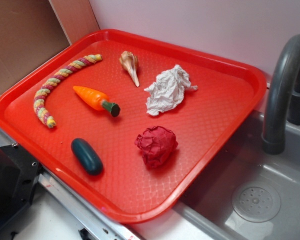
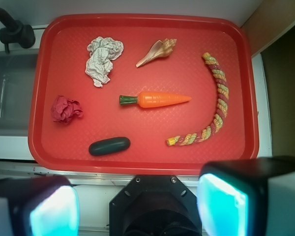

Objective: Grab the red paper.

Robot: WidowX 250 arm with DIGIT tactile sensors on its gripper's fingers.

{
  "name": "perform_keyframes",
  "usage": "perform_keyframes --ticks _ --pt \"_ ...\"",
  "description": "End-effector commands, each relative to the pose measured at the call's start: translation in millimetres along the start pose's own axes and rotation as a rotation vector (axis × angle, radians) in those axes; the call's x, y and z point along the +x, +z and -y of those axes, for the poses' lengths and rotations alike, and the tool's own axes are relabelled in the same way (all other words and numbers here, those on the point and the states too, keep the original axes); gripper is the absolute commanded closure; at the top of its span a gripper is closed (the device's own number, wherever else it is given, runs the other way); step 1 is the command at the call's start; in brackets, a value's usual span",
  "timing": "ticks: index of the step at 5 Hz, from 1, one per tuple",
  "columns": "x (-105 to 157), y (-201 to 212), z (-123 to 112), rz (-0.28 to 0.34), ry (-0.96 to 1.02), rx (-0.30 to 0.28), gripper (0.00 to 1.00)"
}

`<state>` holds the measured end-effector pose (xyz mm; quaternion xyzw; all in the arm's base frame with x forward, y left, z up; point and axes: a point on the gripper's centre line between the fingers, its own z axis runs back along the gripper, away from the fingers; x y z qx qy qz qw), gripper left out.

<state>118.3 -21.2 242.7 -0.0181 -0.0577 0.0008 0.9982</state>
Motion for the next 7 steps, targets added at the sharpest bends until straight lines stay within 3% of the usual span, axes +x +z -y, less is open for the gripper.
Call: perform_keyframes --ticks 1,2,3,4,6,7 --pt "0.0 0.0 0.0 0.000 0.000 0.000 0.00" --pt "36.0 -18.0 49.5 -0.024 -0.254 0.023 0.00" --pt "60.4 -50.7 94.7 -0.052 -0.513 0.086 0.00" --pt "60.1 -89.7 118.5 -0.084 -0.764 0.072 0.00" --pt "39.2 -150.0 118.4 -0.229 -1.210 0.040 0.00" --pt "34.5 -166.8 119.9 -0.292 -1.233 0.024 0.00"
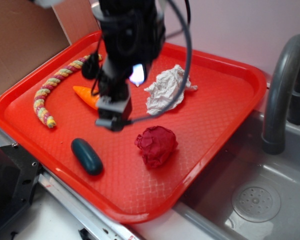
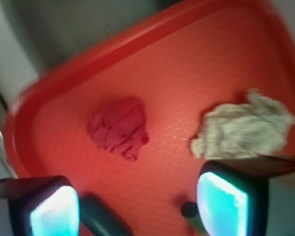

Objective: Grab the red paper.

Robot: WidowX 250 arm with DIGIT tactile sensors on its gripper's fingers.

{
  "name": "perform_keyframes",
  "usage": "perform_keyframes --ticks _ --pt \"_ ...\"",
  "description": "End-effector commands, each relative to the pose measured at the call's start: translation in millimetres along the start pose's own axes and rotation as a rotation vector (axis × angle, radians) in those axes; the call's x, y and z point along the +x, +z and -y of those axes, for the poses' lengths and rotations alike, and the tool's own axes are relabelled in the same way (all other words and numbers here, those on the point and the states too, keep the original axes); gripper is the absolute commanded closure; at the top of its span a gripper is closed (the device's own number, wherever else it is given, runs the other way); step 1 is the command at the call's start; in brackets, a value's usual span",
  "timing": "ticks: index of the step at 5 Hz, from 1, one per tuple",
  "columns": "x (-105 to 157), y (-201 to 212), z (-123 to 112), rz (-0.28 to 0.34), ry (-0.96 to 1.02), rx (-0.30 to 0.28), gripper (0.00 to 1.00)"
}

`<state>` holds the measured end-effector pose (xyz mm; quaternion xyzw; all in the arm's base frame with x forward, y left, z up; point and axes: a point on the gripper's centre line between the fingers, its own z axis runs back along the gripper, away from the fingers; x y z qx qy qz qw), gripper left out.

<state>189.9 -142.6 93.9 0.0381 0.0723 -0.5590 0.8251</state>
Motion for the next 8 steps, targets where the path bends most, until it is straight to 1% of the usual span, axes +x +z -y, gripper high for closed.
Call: perform_keyframes --ticks 1,2,3,4,5,6,7,8 --pt "9.5 -19.1 15.6 -0.010 -0.065 -0.047 0.00" --pt "21.7 -29.1 12.6 0.000 -0.057 -0.044 0.00" --pt "28.0 -37.0 10.1 0.005 -0.074 -0.068 0.00" --pt "29.7 -44.8 9.7 -0.004 -0.104 -0.131 0.00" --pt "26.7 -54.8 8.3 -0.041 -0.073 -0.175 1.00" --pt "27.5 -61.4 5.9 -0.056 -0.054 -0.194 1.00" --pt "28.4 -63.4 4.5 -0.049 -0.037 -0.194 1.00" --pt "22.0 -50.4 -1.5 0.009 0.152 -0.109 1.00"
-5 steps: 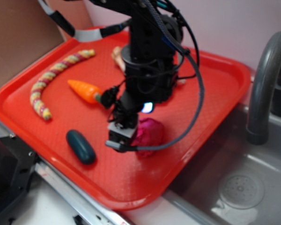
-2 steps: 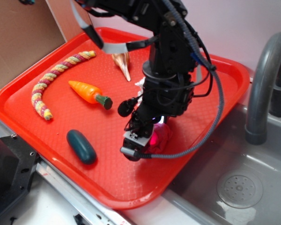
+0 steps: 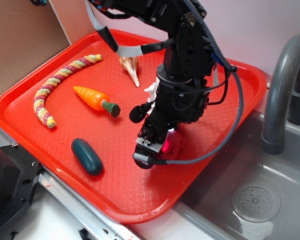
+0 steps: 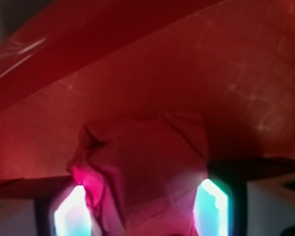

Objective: Grab the red paper.

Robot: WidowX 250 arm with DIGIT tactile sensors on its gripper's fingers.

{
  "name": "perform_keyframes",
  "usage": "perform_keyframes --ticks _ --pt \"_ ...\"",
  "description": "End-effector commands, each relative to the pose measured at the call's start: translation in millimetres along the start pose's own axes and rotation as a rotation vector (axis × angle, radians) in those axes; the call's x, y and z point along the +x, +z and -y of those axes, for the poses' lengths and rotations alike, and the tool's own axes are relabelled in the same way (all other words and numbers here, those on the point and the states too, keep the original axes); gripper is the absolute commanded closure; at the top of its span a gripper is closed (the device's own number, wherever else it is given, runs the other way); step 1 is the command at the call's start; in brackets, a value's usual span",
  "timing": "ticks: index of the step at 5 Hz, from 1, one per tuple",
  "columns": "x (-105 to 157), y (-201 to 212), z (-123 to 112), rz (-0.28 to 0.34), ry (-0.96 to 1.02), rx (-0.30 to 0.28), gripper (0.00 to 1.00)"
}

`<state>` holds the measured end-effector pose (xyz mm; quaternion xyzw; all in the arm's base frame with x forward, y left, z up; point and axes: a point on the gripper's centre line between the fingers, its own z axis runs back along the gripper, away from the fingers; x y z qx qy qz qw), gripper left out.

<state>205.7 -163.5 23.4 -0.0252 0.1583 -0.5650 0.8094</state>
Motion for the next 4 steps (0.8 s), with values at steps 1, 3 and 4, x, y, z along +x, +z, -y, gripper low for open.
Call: perform_keyframes --ticks 1,3,4 --pt "-39.3 56.4 11.7 0.205 0.451 0.194 1.00" --pt "-94.3 128.2 21.1 0.291 0.896 0.277 1.00" --pt "-123.2 155.0 23.8 0.310 1.109 0.261 1.00"
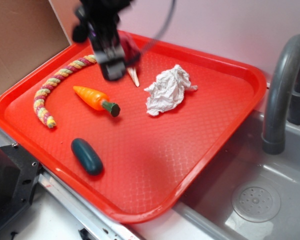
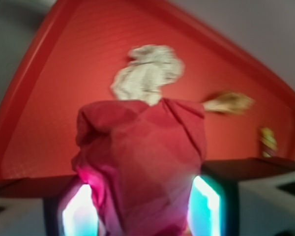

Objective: Grab the red paper.

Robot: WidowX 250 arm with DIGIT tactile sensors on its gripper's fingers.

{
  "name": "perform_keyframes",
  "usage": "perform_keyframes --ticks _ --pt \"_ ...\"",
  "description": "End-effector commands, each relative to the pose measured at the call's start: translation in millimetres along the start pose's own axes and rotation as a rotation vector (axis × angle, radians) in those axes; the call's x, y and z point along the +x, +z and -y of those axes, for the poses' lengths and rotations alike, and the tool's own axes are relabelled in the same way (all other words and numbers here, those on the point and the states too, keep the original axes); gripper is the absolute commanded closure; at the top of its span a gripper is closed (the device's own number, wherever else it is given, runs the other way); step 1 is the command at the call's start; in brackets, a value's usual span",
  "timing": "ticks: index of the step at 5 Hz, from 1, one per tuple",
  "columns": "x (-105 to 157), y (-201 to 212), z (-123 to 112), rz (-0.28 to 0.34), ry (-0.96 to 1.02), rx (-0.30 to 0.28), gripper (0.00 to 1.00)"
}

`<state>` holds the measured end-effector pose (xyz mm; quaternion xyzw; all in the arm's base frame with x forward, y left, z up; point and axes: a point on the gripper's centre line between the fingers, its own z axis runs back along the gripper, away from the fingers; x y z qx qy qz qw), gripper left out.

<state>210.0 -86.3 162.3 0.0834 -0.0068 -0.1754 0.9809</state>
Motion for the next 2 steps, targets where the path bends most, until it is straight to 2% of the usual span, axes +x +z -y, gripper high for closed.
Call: perform_keyframes --ticks 1,2 --pt "-30.0 60.1 -16.2 0.080 0.346 0.026 1.00" --pt "-31.5 65.0 -22.4 0.053 0.420 -0.002 1.00"
